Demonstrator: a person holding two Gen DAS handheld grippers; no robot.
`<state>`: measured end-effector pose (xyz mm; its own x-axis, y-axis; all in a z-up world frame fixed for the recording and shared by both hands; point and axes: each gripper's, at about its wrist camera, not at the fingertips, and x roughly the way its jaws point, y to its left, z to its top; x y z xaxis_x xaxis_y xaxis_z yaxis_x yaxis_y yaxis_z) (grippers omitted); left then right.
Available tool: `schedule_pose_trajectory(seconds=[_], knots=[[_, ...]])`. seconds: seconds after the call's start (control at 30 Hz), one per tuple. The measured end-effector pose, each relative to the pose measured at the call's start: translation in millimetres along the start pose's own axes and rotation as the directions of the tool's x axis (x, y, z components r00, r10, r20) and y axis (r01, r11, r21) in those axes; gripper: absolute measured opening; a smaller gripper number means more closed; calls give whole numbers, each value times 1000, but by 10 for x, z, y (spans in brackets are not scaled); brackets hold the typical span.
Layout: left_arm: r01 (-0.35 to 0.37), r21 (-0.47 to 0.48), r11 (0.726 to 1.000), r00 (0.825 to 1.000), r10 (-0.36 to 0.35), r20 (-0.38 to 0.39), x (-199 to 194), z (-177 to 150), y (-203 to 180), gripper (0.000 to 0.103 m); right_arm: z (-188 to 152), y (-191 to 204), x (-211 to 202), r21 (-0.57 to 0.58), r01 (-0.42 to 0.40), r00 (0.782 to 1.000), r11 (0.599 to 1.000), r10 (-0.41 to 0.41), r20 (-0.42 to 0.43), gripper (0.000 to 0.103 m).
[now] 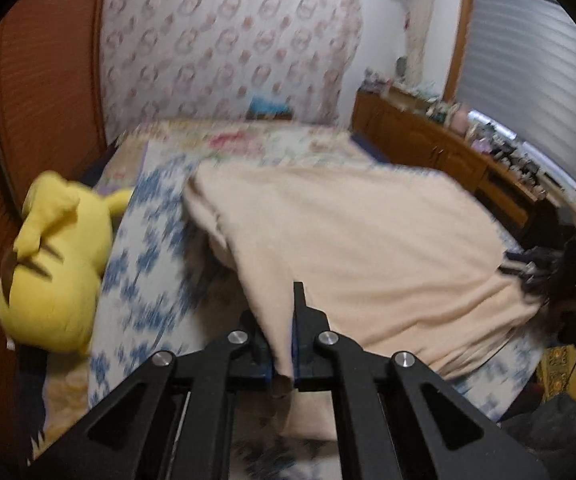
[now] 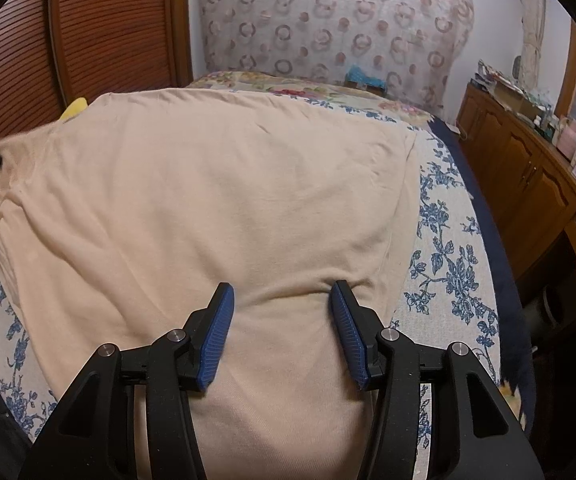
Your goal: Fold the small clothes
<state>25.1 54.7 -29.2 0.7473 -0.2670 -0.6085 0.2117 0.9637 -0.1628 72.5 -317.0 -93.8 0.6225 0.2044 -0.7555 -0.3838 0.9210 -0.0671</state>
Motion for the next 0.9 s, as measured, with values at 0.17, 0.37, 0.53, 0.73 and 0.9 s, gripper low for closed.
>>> schedule_pose_trajectory(seconds=[0.17,0.37,0.53,0.73,0.9], knots=[[46,54,997,997,-50,59,-31,246,-231,1,-3,-7,-1,2,-2,1000,1000,2,1,52],[115,143,983,987,-129,96,-1,497,-618,1,21,-9,12,13,-14,1000,1000,14,4,52],[173,181,968,977,-192,95,95,711,-930,1,22,-47,-40,29,-24,999,999,23,24,51],[238,234,943,963,-261,71,255,913,-1311,1,31,-200,-292,96,-34,998,995,28,61,51],[299,276,913,944,-325,52,293,1058,-1718,1,63,-251,-564,108,-18,994,994,6,105,51]])
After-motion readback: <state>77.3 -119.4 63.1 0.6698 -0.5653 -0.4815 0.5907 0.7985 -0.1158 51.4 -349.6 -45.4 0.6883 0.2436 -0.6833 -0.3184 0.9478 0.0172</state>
